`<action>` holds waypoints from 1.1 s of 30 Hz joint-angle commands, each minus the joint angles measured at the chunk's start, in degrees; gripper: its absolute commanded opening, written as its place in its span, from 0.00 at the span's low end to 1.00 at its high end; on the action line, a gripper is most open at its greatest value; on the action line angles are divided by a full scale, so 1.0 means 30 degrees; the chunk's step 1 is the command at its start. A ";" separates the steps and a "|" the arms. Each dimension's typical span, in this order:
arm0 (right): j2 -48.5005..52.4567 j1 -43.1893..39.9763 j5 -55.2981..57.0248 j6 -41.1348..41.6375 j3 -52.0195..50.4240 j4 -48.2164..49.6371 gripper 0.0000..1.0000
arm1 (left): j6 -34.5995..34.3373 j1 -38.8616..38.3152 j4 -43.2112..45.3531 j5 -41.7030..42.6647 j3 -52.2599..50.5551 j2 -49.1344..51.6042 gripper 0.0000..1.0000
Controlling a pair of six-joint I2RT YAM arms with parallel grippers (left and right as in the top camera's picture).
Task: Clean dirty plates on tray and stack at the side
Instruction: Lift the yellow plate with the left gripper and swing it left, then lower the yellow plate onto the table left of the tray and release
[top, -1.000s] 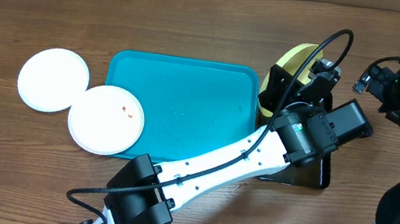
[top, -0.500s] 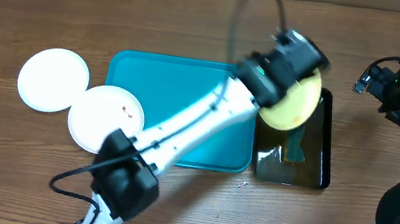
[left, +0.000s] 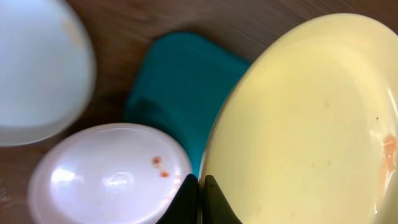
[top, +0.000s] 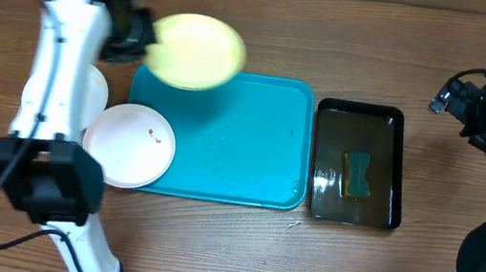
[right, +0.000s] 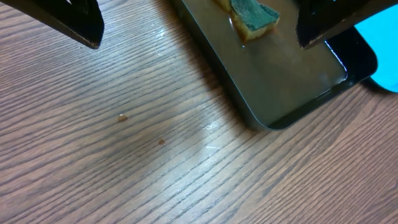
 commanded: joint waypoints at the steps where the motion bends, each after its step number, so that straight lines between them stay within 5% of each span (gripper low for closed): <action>1: -0.0350 -0.0073 0.0182 0.0000 0.0248 0.0051 1.00 | -0.0321 0.2863 -0.0583 0.0160 -0.0262 -0.0707 0.04; 11: -0.0350 -0.0073 0.0182 0.0000 0.0248 0.0051 1.00 | -0.0437 0.8903 -0.1005 -0.1457 -0.1581 -0.0707 0.04; 28: -0.0350 -0.0073 0.0182 -0.0007 0.0248 0.0051 1.00 | -0.1231 0.9398 0.4175 -0.4153 -0.6710 -0.0707 0.04; 30: -0.0350 -0.0073 0.0182 0.0000 0.0248 0.0051 1.00 | -0.1151 0.9406 0.4415 -0.4153 -0.6747 -0.0707 0.15; 33: -0.0350 -0.0073 0.0182 0.0000 0.0248 0.0051 1.00 | -0.0568 0.9398 0.4488 -0.3738 -0.6739 -0.0707 0.69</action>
